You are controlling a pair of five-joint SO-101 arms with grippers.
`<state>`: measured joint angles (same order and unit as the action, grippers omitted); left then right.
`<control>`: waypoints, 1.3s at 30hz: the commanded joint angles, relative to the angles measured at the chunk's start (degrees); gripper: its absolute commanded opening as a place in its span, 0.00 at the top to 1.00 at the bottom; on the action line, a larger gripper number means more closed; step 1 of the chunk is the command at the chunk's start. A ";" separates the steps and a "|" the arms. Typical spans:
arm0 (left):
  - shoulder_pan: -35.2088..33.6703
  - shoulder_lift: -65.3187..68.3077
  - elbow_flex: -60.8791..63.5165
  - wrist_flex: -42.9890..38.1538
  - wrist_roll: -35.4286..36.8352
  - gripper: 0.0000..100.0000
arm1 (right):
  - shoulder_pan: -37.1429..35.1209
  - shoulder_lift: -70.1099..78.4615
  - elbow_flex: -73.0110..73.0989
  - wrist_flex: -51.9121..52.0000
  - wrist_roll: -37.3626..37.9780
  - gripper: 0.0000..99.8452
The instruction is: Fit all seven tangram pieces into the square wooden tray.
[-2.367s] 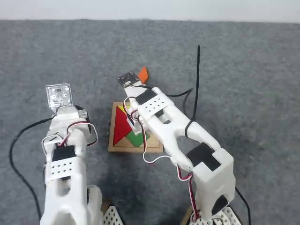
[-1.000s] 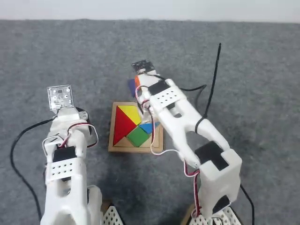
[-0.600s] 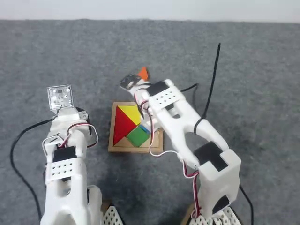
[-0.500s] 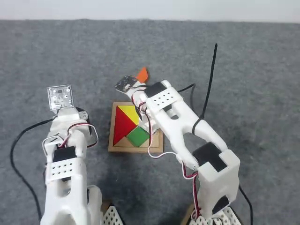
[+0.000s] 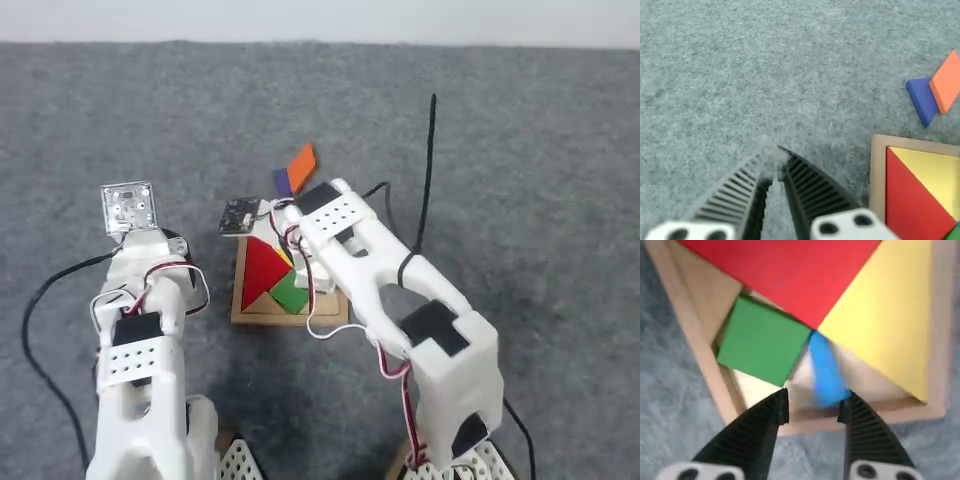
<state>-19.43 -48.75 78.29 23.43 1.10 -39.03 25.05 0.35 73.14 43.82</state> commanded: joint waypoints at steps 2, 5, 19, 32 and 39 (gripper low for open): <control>0.09 -1.41 -0.66 -1.32 -0.70 0.99 | 1.27 -0.04 -1.93 -1.10 2.02 0.83; 0.09 -1.41 -0.66 -1.32 -0.70 0.99 | 0.92 -0.04 -1.93 -1.01 2.02 0.83; 0.09 -1.41 -0.66 -1.32 -0.70 0.99 | 0.84 -0.13 -2.55 -3.47 -0.79 0.98; 0.09 -1.41 -0.66 -1.32 -0.70 0.99 | 3.47 -0.13 -10.02 -4.70 -2.90 0.99; 0.09 -1.41 -0.66 -1.32 -0.70 0.99 | 5.32 -0.04 -10.29 -9.01 -2.81 0.99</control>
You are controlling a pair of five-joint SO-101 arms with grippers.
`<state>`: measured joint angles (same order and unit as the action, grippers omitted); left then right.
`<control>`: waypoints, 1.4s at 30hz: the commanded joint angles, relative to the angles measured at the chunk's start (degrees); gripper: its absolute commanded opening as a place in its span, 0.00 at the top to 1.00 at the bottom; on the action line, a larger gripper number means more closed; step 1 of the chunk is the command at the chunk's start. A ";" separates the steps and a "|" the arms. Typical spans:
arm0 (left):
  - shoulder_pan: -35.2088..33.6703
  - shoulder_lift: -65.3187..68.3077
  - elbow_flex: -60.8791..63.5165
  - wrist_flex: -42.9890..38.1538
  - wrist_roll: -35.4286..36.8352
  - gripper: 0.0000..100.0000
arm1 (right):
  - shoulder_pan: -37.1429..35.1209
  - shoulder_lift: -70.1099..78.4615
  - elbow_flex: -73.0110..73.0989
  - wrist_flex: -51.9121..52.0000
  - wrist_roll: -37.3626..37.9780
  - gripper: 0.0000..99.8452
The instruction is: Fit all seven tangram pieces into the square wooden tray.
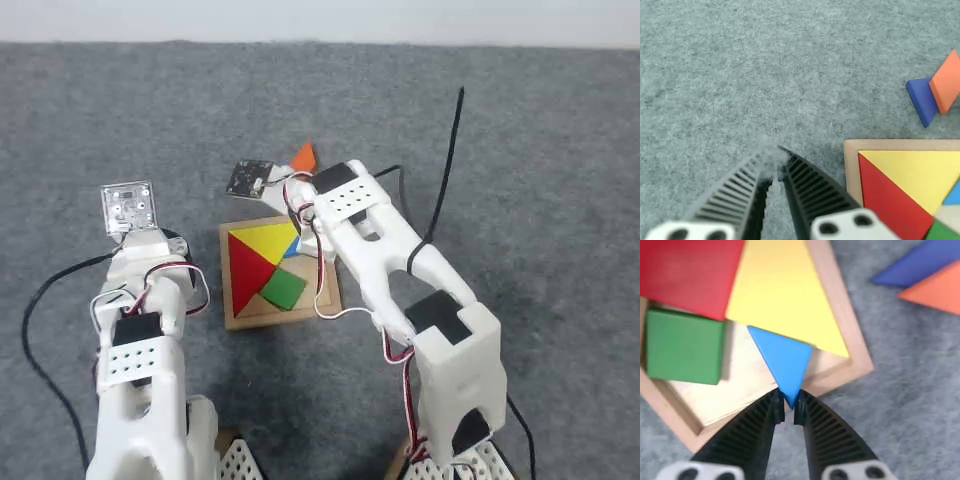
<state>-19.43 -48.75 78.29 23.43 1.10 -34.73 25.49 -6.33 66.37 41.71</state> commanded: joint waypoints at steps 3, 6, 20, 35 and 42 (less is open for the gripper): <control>0.09 -1.41 -0.66 -1.32 -0.70 0.99 | 1.71 -0.48 -3.60 -2.51 -0.62 0.99; 0.09 -1.41 -0.66 -1.32 -0.70 0.99 | 2.68 -0.48 -3.60 -2.42 4.57 0.99; 0.09 -1.41 -0.66 -1.32 -0.70 0.99 | 4.09 -0.13 -3.60 -4.97 21.10 0.99; 0.09 -1.41 -0.66 -1.32 -0.70 0.99 | 4.70 -0.40 -3.60 -9.36 22.95 0.99; 0.09 -1.41 -0.66 -1.32 -0.70 0.99 | 5.32 -0.40 -3.60 -9.10 25.93 0.99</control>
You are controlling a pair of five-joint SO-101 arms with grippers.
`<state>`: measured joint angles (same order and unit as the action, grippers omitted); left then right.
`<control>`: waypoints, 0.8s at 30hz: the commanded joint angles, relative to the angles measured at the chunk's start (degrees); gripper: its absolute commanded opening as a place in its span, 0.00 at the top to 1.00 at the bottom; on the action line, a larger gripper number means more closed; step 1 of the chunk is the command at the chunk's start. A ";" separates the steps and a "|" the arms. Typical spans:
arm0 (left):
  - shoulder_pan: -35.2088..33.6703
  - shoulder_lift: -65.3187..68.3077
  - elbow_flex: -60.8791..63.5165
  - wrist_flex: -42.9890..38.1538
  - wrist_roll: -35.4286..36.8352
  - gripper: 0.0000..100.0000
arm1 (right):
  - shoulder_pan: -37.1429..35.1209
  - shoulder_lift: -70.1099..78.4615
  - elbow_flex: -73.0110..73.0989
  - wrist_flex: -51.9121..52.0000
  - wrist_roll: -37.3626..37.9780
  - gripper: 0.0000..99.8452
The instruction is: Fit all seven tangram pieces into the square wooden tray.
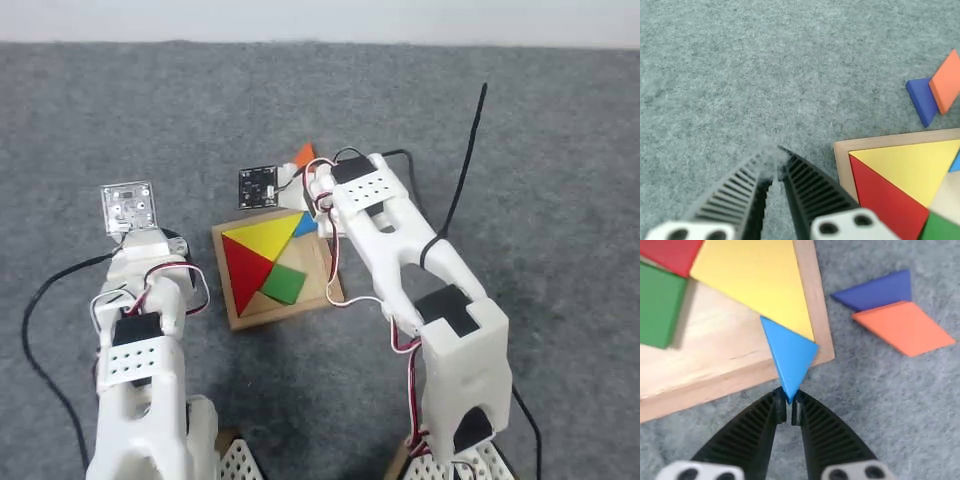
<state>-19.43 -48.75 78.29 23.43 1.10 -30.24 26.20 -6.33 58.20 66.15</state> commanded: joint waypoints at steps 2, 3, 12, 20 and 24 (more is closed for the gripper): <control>0.09 -1.41 -0.66 -1.41 -0.70 0.99 | 0.75 -1.10 -3.60 -0.75 1.49 0.96; 0.09 -1.41 -0.66 -1.41 -0.70 0.99 | 0.66 -1.10 -3.60 -0.75 1.49 0.93; 0.18 -1.41 -0.66 -1.41 -0.70 0.99 | 0.84 -1.27 -3.60 -0.66 1.49 0.90; 0.18 -1.41 -0.66 -1.41 -0.70 0.99 | 3.82 -9.10 -3.52 0.84 -8.79 0.90; 0.18 -1.41 -0.66 -1.41 -0.70 0.99 | 6.81 -12.79 -3.25 1.54 -26.64 0.90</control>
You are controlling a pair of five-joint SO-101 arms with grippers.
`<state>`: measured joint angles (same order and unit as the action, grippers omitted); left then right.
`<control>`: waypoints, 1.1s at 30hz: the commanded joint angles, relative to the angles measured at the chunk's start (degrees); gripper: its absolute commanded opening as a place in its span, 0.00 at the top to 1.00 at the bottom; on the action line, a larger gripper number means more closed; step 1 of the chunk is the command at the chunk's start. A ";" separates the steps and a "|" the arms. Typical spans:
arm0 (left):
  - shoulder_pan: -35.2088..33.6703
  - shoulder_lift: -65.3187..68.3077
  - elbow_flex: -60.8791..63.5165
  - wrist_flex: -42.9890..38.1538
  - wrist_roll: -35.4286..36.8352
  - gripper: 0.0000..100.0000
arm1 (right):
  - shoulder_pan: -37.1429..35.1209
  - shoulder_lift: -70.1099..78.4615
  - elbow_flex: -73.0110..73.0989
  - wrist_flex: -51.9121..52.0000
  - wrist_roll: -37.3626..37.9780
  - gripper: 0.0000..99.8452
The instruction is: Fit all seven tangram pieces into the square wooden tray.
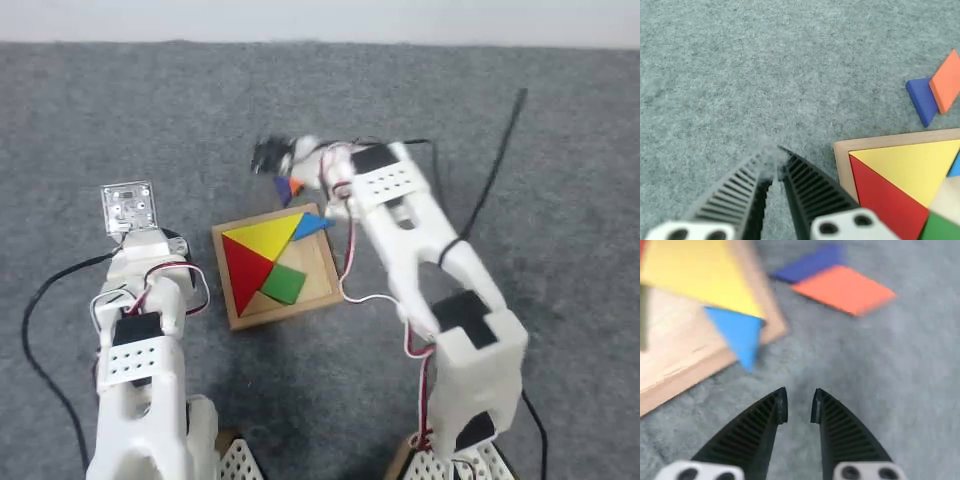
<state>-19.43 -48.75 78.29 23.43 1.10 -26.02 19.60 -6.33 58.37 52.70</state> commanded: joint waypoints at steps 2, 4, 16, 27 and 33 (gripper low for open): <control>0.18 -1.41 -0.66 -1.41 -0.70 0.99 | 3.03 -6.46 -3.25 2.42 -25.14 0.90; 0.18 -1.41 -0.66 -1.41 -0.70 0.99 | 2.77 -6.37 -3.25 4.00 -39.12 0.90; 0.18 -1.41 -0.66 -1.32 -0.70 0.99 | -3.56 3.91 -3.60 4.09 -100.57 0.90; 0.18 -1.41 -0.66 -1.32 -0.70 0.99 | -7.60 5.23 -3.60 -2.59 -111.47 0.78; 0.18 -1.41 -0.66 -1.32 -0.70 0.99 | -8.75 5.41 -3.60 -3.12 -111.47 0.75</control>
<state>-19.43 -48.75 78.29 23.43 1.10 -33.93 25.49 -6.42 56.53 -58.07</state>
